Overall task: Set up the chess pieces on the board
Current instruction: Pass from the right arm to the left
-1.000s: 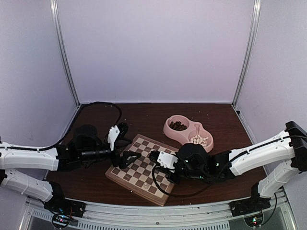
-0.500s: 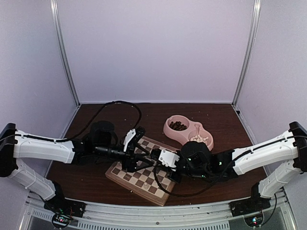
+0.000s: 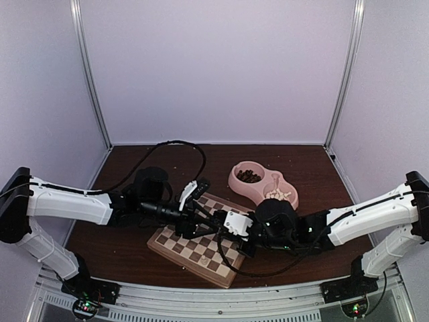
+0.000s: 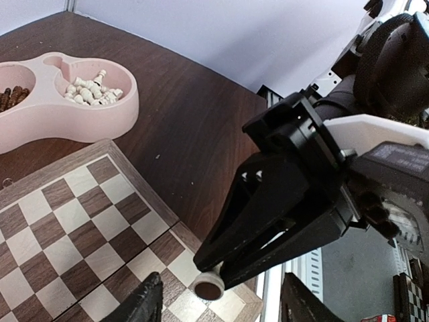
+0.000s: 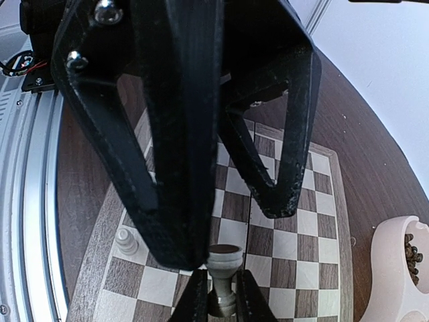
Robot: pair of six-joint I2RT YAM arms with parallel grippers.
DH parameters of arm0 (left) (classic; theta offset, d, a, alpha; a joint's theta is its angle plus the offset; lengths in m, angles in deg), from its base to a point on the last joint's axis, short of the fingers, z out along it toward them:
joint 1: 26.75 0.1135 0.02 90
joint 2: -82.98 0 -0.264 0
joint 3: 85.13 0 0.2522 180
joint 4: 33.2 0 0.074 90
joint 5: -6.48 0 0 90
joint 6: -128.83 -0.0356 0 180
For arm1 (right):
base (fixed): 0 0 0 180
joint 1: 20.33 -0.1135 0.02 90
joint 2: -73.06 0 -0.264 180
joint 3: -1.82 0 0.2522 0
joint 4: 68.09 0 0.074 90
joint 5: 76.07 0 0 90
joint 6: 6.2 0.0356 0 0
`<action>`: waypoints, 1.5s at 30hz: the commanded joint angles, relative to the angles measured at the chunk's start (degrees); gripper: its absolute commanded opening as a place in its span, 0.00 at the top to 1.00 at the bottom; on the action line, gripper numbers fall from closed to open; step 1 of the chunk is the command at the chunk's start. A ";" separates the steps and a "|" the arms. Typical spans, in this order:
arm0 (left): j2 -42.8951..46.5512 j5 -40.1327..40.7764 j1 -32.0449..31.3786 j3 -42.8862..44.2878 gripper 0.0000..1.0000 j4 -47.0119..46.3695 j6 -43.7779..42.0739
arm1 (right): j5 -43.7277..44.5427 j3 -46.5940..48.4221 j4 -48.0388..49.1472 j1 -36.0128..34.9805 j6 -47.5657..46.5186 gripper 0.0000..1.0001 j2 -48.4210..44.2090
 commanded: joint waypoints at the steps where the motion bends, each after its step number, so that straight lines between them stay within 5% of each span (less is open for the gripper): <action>1: -1.23 -1.82 -0.21 1.76 0.40 -0.92 1.22 | -0.81 -0.97 1.65 -0.28 -0.20 0.95 -1.96; 12: -3.62 -2.82 -0.34 3.38 0.43 0.25 1.85 | -0.82 -1.31 1.91 -0.37 -0.04 0.95 -2.52; 18: -4.61 -3.25 -0.55 4.29 0.57 1.27 1.69 | -0.86 -1.30 1.98 -0.34 -0.02 0.95 -2.57; 31: -5.50 -2.93 -0.64 5.22 0.60 2.84 1.25 | 0.53 -2.34 3.14 -0.38 0.15 0.95 -3.82; 40: -5.76 -4.49 -0.63 5.73 0.88 3.04 0.82 | 0.59 -2.31 3.36 -0.33 0.33 0.94 -3.60; 45: -5.27 -4.77 -0.59 5.70 0.93 3.12 0.67 | 1.04 -2.40 3.56 -0.38 0.51 0.94 -3.56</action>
